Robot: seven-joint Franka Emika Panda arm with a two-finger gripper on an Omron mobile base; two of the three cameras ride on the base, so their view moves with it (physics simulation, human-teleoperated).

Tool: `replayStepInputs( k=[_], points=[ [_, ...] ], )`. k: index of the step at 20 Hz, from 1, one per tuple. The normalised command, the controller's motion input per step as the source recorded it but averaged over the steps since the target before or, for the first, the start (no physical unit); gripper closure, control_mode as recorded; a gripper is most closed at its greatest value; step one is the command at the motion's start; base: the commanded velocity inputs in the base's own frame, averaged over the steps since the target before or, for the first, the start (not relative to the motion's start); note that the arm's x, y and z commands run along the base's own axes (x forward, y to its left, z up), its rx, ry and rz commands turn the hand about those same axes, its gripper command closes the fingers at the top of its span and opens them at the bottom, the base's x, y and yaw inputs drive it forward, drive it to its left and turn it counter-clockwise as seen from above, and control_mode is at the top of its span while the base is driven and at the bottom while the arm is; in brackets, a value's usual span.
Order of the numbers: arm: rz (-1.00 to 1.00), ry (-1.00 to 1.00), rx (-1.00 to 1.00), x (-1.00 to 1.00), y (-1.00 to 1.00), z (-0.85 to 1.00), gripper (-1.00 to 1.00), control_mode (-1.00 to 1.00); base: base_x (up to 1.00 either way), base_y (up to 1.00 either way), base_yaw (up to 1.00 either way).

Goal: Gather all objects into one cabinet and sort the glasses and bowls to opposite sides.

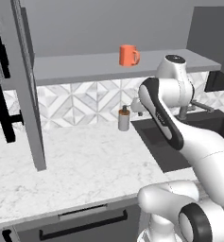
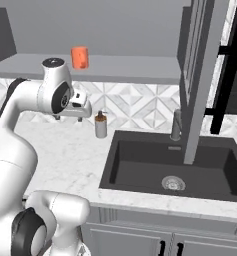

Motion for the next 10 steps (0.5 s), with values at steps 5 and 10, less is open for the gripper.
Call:
replayStepInputs(
  k=[5, 10],
  points=[
    [0.00, 0.00, 0.00, 0.00, 0.00, 0.00, -1.00, 1.00, 0.88, 0.71, -0.18],
    [0.00, 0.00, 0.00, 0.00, 0.00, 0.00, -1.00, 1.00, 0.19, 0.11, -0.03]
  ],
)
